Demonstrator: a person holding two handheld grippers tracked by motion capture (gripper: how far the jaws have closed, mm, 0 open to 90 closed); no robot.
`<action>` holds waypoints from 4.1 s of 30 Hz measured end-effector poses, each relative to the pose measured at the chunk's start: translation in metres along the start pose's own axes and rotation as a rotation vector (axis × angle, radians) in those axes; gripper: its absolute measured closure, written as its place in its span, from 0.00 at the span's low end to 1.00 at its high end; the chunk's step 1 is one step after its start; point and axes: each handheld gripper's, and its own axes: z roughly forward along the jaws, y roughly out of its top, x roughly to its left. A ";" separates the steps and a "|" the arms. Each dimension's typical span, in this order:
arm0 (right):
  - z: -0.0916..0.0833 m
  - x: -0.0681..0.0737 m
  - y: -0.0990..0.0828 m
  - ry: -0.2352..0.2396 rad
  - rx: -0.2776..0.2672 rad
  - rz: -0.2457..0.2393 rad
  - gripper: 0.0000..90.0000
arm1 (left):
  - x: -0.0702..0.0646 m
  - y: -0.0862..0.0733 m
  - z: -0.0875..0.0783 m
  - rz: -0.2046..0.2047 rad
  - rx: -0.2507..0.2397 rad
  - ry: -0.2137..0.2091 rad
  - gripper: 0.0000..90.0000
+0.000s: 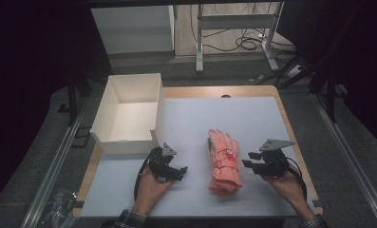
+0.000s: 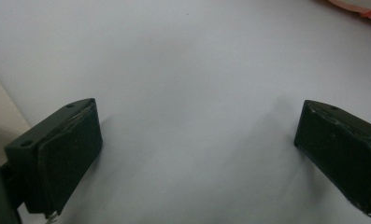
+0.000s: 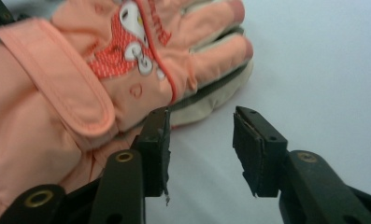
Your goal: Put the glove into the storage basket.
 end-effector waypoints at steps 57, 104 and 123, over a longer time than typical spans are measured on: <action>0.056 0.067 -0.018 0.153 -0.007 -0.064 0.94 | 0.001 -0.001 -0.002 -0.006 -0.012 -0.008 0.03; 0.048 0.040 -0.017 0.009 -0.023 -0.011 0.72 | 0.012 -0.007 -0.032 0.024 -0.018 -0.131 0.02; 0.039 0.004 -0.027 -0.113 0.005 0.016 0.35 | -0.008 0.050 -0.064 0.106 -0.056 -0.223 0.00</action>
